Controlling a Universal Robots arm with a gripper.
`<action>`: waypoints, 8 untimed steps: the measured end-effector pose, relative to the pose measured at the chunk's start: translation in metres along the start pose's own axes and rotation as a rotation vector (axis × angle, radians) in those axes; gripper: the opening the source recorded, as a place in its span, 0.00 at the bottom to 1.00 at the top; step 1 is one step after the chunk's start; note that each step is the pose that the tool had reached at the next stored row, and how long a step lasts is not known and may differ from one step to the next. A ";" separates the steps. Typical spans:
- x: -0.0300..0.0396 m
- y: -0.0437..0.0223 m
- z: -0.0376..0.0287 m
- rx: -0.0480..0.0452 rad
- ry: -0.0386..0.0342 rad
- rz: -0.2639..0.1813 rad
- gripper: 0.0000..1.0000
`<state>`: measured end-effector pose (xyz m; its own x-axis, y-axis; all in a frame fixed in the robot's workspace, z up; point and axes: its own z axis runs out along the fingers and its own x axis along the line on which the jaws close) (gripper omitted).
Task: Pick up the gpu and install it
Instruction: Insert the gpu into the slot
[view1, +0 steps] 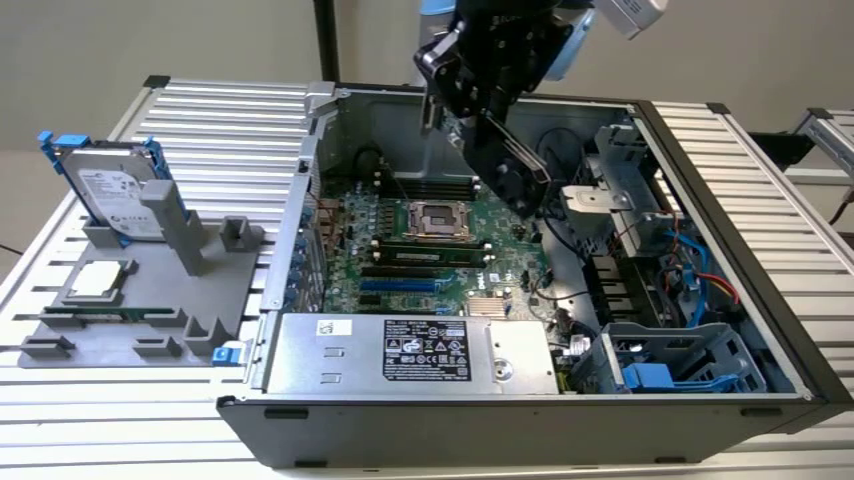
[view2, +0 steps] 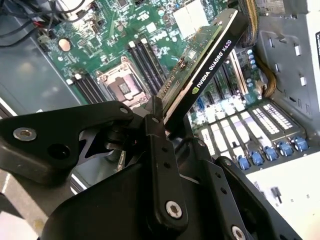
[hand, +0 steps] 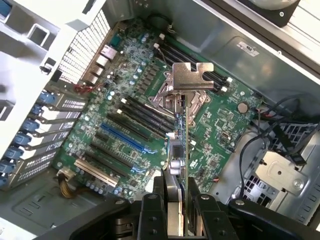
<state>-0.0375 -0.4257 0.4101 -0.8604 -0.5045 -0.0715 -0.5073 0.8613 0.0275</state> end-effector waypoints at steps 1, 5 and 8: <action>0.0000 0.0000 0.0000 -0.0006 0.0002 -0.009 0.00; 0.0000 0.0000 0.0000 -0.0032 0.0012 -0.045 0.00; 0.0000 0.0000 0.0000 -0.0053 0.0020 -0.074 0.00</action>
<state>-0.0375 -0.4257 0.4101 -0.8209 -0.5666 -0.0715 -0.5695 0.8215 0.0276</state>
